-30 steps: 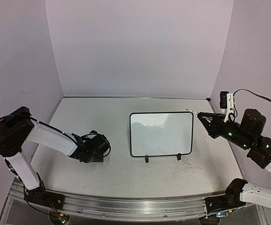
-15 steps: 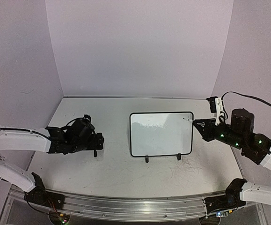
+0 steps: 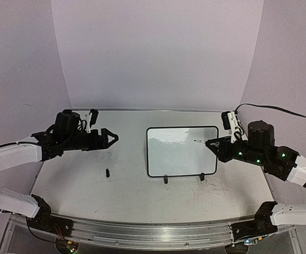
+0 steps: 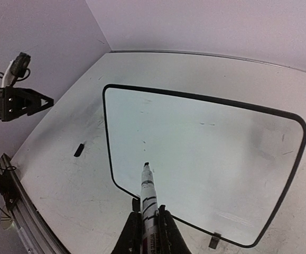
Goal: Write a sentence on the whiteboard
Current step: Hold the whiteboard at the center of the board.
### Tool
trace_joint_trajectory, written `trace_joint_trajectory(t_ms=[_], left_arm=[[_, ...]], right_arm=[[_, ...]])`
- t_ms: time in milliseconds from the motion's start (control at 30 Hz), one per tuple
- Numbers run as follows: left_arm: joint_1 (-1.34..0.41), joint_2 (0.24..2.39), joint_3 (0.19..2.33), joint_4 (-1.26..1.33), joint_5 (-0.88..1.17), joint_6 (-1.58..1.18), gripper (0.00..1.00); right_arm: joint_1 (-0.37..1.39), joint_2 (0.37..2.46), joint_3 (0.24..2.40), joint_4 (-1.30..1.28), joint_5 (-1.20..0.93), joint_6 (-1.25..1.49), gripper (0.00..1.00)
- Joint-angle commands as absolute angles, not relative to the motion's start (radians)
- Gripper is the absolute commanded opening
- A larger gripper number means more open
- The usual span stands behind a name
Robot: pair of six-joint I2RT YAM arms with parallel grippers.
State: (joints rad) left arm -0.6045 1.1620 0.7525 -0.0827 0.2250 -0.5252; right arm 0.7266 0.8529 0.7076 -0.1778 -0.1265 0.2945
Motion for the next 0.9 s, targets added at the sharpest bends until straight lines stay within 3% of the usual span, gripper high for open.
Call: trace_joint_trajectory(t_ms=[0,333,633,867], left_arm=[[-0.584,1.311,0.875,0.116,0.504,-0.503,0.91],[-0.584,1.575,1.033,0.148,0.626,-0.433,0.86],[-0.584,1.645,1.058,0.166,0.702,-0.453,0.84],[-0.583,1.671,1.072,0.163,0.776,-0.415,0.78]], right_arm=[[0.843,0.912,0.767,-0.078,-0.085,0.331,0.0],[0.963,1.103,0.804,0.053,-0.069,0.31,0.0],[1.04,1.19,0.832,0.117,-0.013,0.245,0.0],[1.06,1.212,0.812,0.181,0.043,0.247,0.0]])
